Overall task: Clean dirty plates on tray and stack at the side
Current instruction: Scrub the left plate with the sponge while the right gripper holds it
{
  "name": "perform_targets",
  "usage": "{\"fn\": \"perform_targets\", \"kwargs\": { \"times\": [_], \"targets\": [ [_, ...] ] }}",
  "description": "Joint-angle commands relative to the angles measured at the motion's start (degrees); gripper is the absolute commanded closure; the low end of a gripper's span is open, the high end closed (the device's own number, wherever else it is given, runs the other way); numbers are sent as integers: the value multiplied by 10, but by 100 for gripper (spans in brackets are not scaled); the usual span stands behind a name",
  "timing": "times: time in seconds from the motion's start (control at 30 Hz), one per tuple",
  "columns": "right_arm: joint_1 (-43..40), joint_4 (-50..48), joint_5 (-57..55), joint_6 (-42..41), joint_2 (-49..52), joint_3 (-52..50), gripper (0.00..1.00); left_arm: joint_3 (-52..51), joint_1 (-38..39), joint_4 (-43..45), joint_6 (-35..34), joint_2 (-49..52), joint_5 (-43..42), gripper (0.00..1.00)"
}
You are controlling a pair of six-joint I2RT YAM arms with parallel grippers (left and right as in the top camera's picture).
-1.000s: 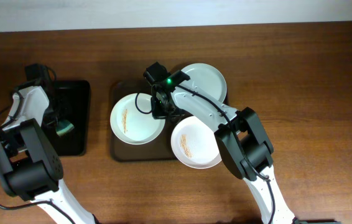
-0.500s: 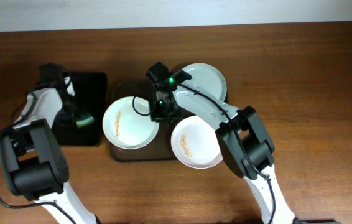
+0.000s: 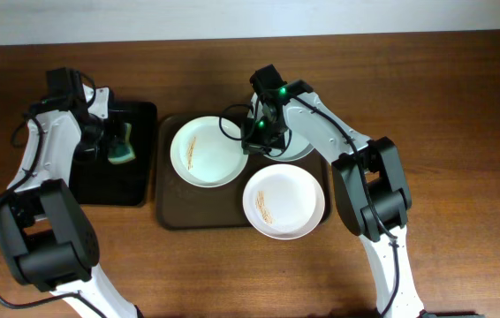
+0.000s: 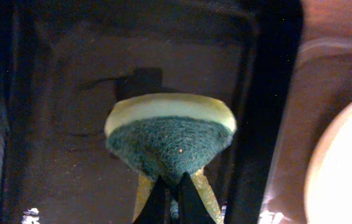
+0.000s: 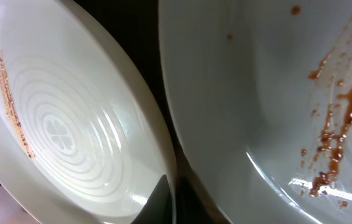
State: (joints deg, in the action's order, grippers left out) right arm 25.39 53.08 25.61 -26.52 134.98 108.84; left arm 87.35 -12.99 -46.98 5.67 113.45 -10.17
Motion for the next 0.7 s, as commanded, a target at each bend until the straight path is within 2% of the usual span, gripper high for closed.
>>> {"fn": "perform_targets", "kwargs": {
  "times": [0.0,0.13,0.23,0.37,0.53,0.6,0.67],
  "targets": [
    [4,-4,0,9,5,-3,96,-43,-5,31,17,-6,43,99],
    [5,-2,-8,12,5,-3,96,-99,-6,54,-17,-6,115,99],
    [5,-2,-8,12,5,-3,96,-158,-21,102,-18,-6,121,99],
    [5,-2,-8,12,5,-3,96,-174,-60,90,-48,-6,165,99],
    [5,-1,-7,12,5,-3,96,-174,-72,101,-34,-6,163,99],
    [5,0,-7,12,5,-3,96,-160,-69,99,-28,-7,136,99],
    [5,3,4,12,5,-3,96,-107,-68,54,-26,-12,104,99]
  ]
}}
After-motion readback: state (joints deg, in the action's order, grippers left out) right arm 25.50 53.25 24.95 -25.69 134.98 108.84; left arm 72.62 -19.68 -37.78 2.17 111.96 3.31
